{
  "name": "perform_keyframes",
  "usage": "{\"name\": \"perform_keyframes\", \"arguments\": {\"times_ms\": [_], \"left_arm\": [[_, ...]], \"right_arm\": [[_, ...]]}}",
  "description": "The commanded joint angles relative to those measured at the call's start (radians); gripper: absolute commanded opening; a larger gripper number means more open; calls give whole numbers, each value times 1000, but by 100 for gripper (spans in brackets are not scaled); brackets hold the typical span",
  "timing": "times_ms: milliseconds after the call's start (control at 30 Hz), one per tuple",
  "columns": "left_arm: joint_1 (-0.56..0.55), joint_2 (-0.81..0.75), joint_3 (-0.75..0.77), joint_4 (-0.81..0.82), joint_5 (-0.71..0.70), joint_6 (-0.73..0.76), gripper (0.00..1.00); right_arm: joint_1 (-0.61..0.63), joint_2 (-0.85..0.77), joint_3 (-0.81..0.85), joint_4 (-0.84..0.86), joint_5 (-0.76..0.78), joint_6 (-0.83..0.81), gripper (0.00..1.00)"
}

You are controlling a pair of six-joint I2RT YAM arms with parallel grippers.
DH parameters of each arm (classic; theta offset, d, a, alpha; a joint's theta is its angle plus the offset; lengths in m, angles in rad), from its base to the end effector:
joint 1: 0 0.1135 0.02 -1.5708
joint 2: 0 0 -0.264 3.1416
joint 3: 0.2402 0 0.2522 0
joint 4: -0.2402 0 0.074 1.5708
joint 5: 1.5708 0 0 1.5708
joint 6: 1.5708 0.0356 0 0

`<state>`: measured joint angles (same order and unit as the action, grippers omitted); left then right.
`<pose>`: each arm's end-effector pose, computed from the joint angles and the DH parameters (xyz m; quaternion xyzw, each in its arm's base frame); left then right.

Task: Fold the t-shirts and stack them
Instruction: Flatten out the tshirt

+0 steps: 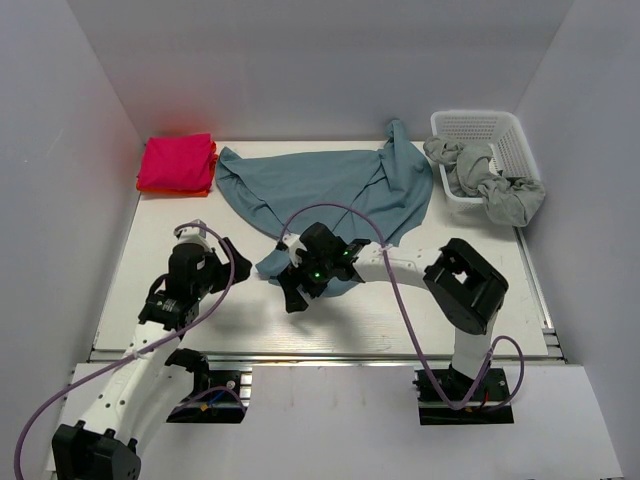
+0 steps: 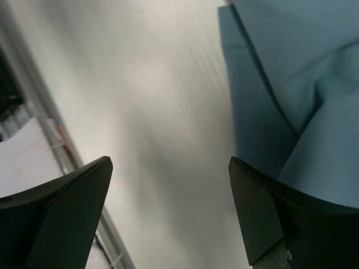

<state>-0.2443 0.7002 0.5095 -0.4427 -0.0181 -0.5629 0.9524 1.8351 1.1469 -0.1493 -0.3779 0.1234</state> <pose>0.1538 -0.0377 0.2312 -0.1455 0.8802 -0.1700 0.4186 0.2142 0.3237 0.1795 -0.4309 0.8122 0.3310 0.2126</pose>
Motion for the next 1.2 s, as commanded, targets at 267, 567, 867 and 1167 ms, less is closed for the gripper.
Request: {"name": "perform_keyframes", "arguments": {"times_ms": [267, 567, 867, 1167], "left_arm": [[4, 22, -12, -1, -16, -19, 100], [4, 32, -12, 9, -16, -19, 100], [4, 97, -31, 139, 163, 67, 100], [-27, 386, -32, 306, 363, 189, 100]], "right_arm": [[9, 32, 53, 74, 174, 30, 90], [9, 119, 73, 47, 148, 38, 78], [22, 35, -102, -13, 190, 44, 53], [37, 7, -156, -38, 275, 30, 2]]}}
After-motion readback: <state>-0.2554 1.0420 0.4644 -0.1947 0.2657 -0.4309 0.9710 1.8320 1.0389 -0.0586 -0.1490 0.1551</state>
